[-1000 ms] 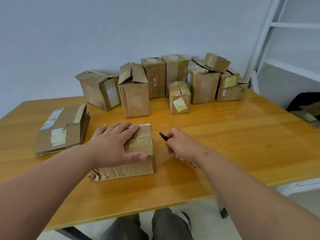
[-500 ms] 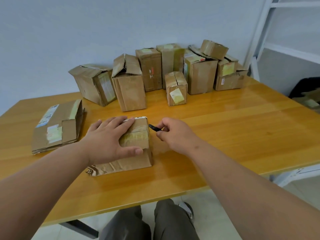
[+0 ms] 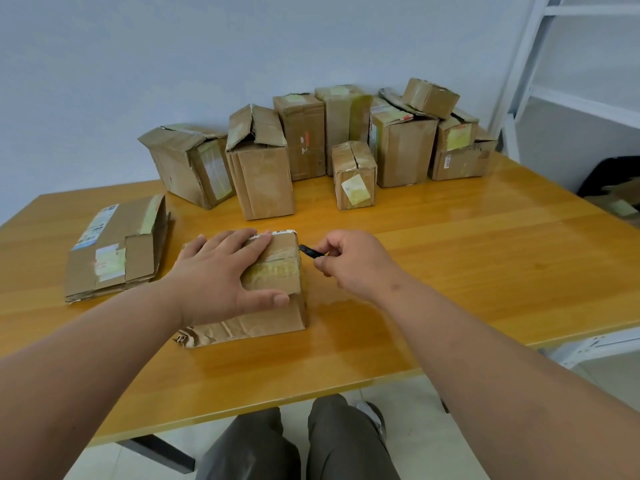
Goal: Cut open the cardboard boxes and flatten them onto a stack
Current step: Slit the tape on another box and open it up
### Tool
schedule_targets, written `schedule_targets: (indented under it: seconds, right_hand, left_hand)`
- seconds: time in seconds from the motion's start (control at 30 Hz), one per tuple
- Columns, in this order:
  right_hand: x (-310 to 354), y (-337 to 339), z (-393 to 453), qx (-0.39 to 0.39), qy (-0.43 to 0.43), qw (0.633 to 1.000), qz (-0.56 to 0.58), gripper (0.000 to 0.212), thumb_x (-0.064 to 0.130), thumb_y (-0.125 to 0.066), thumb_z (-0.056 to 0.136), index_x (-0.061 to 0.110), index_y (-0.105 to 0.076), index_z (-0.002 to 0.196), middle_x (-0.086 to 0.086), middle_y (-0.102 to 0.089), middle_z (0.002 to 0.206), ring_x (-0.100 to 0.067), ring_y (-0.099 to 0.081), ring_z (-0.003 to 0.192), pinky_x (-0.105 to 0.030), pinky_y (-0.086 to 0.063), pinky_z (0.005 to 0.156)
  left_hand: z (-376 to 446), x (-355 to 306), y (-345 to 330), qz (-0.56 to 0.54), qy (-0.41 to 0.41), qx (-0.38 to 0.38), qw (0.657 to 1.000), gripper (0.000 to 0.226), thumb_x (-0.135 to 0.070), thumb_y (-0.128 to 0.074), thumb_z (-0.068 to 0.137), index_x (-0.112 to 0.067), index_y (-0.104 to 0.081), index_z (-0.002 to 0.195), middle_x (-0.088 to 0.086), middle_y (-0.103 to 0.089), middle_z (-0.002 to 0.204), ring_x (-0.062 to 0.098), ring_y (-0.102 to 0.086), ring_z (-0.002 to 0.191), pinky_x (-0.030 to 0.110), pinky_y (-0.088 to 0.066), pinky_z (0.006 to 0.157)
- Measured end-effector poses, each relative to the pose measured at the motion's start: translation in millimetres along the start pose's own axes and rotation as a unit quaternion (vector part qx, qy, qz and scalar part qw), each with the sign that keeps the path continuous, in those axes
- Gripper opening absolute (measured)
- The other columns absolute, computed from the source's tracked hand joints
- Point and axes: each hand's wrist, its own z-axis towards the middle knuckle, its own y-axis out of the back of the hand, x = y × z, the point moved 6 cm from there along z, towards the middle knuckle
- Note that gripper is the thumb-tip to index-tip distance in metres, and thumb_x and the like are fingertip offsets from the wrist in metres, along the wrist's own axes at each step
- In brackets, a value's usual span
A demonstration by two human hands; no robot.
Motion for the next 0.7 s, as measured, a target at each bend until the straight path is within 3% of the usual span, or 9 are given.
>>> schedule_targets:
  seconds: [0.27,0.4,0.7]
  right_hand:
    - [7.8,0.3,0.9,-0.008,0.007,0.999,-0.041,0.006,0.018,-0.063,0.092,0.020,-0.069,0.094,0.000,-0.065,0.085,-0.018,-0.057,0.077,-0.032,-0.047,0.068]
    - [11.8,2.0,0.3,-0.010,0.013,0.997,-0.071,0.008,0.018,-0.063,0.092,0.019,-0.070,0.096,-0.002,-0.068,0.088,-0.022,-0.062,0.086,-0.036,-0.051,0.073]
    - [15.2,7.4,-7.7,0.022,0.031,0.994,-0.104,0.010,0.014,-0.064,0.091,0.014,-0.072,0.099,0.002,-0.061,0.081,-0.018,-0.057,0.080,-0.028,-0.047,0.069]
  left_hand:
    - [0.4,-0.2,1.2,-0.003,-0.001,-0.002,1.000,0.123,-0.104,0.003,0.045,-0.045,0.013,0.152,-0.015,0.003,0.162,0.015,0.003,0.149,0.049,0.004,0.121]
    - [0.1,-1.1,1.0,-0.002,0.003,0.003,1.000,0.123,-0.104,0.003,0.044,-0.044,0.013,0.152,-0.016,0.003,0.162,0.014,0.003,0.149,0.049,0.005,0.121]
    - [1.3,-0.8,0.4,-0.013,0.008,0.004,1.000,0.126,-0.105,0.000,0.044,-0.043,0.009,0.153,-0.016,0.001,0.162,0.014,0.002,0.150,0.049,0.004,0.121]
